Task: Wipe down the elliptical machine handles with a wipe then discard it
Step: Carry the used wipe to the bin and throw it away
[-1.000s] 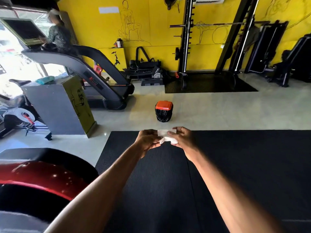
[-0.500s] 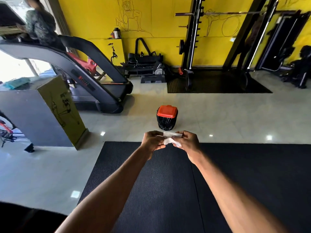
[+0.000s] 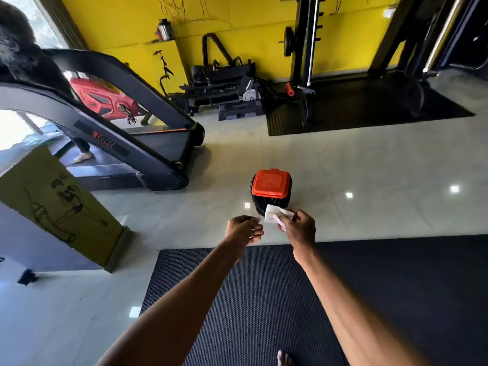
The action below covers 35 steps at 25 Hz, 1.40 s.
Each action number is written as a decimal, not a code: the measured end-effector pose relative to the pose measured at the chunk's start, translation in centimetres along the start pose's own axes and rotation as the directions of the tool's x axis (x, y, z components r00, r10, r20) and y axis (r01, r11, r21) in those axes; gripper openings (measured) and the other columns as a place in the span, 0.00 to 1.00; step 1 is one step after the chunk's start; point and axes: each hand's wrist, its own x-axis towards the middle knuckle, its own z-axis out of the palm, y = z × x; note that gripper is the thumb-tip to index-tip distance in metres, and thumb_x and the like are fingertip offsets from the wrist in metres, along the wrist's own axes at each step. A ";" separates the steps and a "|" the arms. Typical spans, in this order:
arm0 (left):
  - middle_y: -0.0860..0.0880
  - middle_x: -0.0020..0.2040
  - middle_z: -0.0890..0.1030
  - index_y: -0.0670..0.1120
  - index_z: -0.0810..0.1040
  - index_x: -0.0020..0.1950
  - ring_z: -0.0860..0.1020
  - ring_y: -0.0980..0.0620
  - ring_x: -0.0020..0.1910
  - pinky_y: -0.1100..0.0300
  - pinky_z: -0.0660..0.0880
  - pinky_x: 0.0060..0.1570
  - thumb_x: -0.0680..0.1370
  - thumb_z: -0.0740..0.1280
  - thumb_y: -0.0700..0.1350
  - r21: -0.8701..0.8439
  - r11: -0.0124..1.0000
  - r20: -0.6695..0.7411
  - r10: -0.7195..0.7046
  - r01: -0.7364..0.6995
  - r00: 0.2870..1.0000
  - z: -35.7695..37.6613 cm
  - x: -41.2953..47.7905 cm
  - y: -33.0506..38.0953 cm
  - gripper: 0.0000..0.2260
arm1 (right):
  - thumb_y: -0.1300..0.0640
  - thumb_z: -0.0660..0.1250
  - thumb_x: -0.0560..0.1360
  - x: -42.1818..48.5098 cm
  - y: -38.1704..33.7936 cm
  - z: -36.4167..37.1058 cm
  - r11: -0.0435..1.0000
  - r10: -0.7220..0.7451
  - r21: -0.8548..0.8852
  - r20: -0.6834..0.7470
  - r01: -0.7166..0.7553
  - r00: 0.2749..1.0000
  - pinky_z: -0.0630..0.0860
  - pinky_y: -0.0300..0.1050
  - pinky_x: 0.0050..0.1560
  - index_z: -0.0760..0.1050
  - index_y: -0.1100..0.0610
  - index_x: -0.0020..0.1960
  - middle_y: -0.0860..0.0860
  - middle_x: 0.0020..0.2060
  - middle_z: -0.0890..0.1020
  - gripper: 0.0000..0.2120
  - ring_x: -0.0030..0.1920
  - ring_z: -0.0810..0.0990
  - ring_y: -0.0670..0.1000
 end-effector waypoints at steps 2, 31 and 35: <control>0.43 0.40 0.82 0.40 0.80 0.49 0.81 0.49 0.36 0.61 0.80 0.34 0.80 0.71 0.43 -0.043 0.998 -0.032 -0.039 0.038 0.999 0.0 5.7 1.9 0.06 | 0.57 0.77 0.72 4.7 -0.2 2.5 0.999 0.048 -0.005 0.053 -0.048 0.997 0.83 0.45 0.39 0.83 0.53 0.49 0.52 0.45 0.87 0.07 0.39 0.86 0.49; 0.46 0.49 0.75 0.43 0.73 0.64 0.74 0.50 0.39 0.50 0.82 0.53 0.78 0.74 0.53 0.280 0.729 -0.227 -0.582 0.624 0.781 9.3 93.5 -10.6 0.21 | 0.49 0.72 0.70 73.9 31.3 23.7 0.827 0.391 -0.302 -0.294 -0.473 0.872 0.83 0.55 0.45 0.82 0.52 0.45 0.46 0.40 0.85 0.08 0.42 0.85 0.51; 0.45 0.60 0.73 0.45 0.69 0.65 0.75 0.48 0.46 0.50 0.80 0.51 0.70 0.79 0.58 0.147 0.707 -0.295 -0.637 0.692 0.713 8.9 98.3 -14.7 0.32 | 0.49 0.73 0.70 75.4 35.5 24.4 0.799 0.417 -0.313 -0.327 -0.514 0.848 0.82 0.53 0.47 0.83 0.54 0.49 0.47 0.41 0.86 0.11 0.43 0.85 0.52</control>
